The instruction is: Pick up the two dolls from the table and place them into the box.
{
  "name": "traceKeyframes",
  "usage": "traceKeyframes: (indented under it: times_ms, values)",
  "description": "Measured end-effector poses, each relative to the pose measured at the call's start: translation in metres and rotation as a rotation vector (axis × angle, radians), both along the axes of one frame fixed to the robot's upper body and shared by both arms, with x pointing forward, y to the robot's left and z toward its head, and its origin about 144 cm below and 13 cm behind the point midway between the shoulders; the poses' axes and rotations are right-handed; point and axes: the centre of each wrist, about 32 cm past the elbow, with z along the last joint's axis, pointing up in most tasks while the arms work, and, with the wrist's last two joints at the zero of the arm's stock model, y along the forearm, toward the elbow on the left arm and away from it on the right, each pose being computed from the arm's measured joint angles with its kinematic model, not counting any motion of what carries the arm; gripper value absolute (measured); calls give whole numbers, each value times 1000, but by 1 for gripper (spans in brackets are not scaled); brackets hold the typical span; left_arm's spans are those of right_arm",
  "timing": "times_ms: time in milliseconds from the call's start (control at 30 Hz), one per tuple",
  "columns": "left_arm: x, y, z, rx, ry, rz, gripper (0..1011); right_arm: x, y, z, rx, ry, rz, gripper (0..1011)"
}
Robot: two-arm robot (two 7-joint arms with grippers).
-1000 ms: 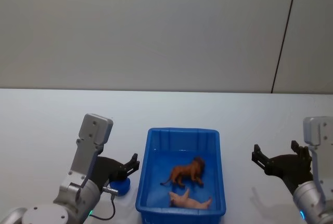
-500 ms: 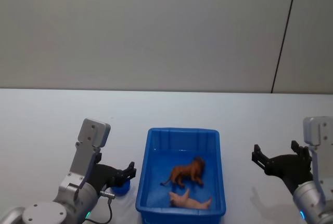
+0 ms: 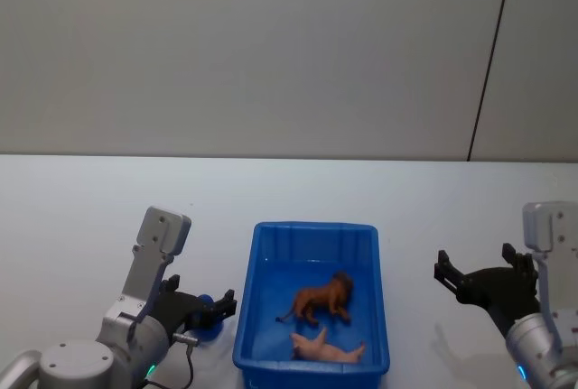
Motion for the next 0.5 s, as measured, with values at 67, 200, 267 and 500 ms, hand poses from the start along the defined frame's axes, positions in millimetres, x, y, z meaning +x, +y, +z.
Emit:
traceKeyframes:
  times_ms: [67, 200, 267, 500]
  values:
    - [1, 0, 0, -1, 6, -2, 1001, 0, 0, 0, 0, 0, 0, 1001]
    - [3, 1, -2, -5, 22, -5, 970, 0, 0, 0, 0, 0, 0, 1001]
    - [5, 2, -3, -6, 33, -7, 917, 0, 0, 0, 0, 0, 0, 1001]
    - [7, 3, -5, -7, 69, -4, 740, 0, 0, 0, 0, 0, 0, 1001]
